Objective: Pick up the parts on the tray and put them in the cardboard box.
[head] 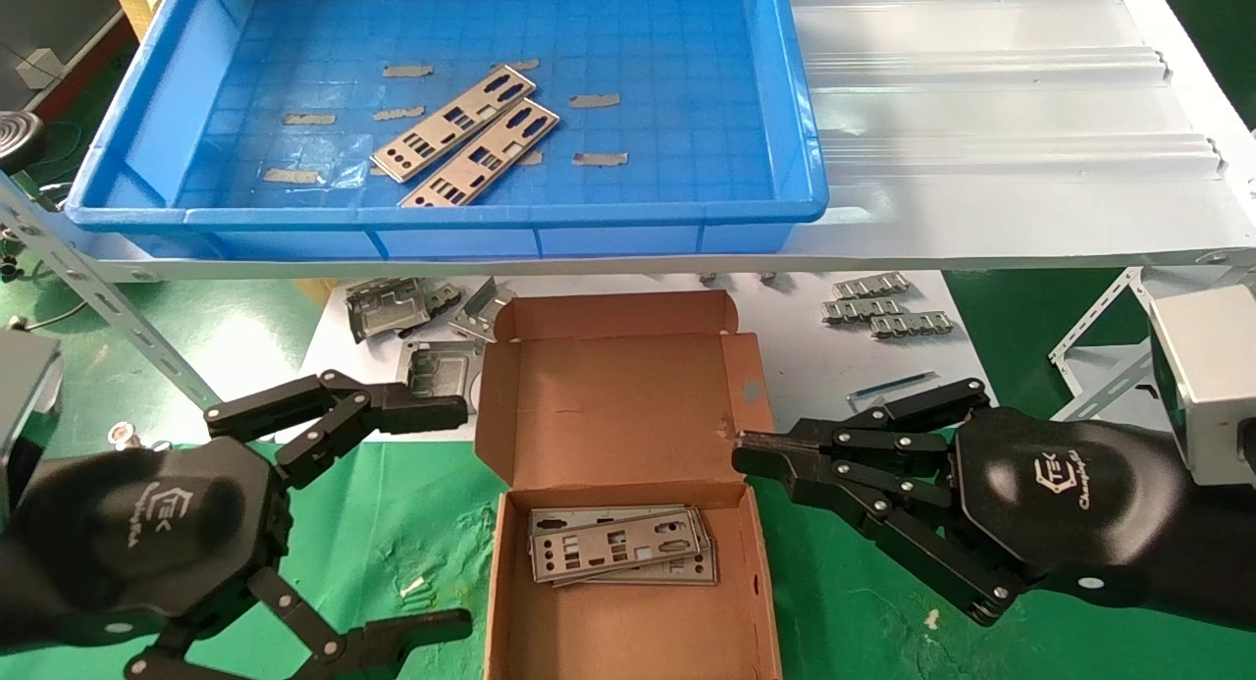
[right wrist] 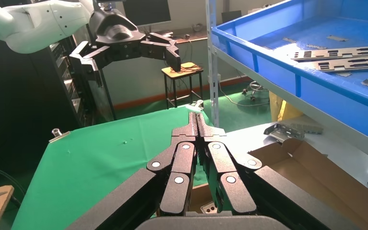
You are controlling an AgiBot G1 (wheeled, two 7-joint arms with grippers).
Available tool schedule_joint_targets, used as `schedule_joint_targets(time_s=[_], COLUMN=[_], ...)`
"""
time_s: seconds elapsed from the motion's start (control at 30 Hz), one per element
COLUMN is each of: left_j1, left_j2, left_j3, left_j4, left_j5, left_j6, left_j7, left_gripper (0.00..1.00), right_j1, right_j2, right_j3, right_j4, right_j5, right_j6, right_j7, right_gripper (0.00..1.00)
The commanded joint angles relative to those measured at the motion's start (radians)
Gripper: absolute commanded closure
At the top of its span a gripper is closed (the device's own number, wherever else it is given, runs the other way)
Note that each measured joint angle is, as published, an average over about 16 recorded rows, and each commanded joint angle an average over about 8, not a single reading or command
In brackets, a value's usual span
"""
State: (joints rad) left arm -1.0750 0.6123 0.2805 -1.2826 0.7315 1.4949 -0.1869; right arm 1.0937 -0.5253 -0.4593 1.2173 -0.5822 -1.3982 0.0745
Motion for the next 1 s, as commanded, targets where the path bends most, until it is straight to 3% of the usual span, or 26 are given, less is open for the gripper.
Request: schedule_joint_targets(time_s=[0.03, 0.8, 1.0], left_j1=[0.000, -0.002, -0.062], left_j2=[0.000, 0.000, 0.007], left_j3=[0.000, -0.001, 0.001], left_j4=[0.000, -0.001, 0.003], left_j5=[0.000, 0.001, 0.038], left_j6=[0.000, -0.001, -0.024], left_j7=[0.000, 0.001, 0.001], left_gripper=[0.00, 0.00, 0.00], right_j1=[0.000, 0.000, 0.000], right_j2=[0.000, 0.000, 0.000], right_j3=[0.000, 0.000, 0.000], right_j4=[0.000, 0.000, 0.000], right_j5=[0.000, 0.000, 0.000], right_j6=[0.000, 0.000, 0.000], right_j7=[0.000, 0.000, 0.000], right_gripper=[1.00, 1.00, 1.00])
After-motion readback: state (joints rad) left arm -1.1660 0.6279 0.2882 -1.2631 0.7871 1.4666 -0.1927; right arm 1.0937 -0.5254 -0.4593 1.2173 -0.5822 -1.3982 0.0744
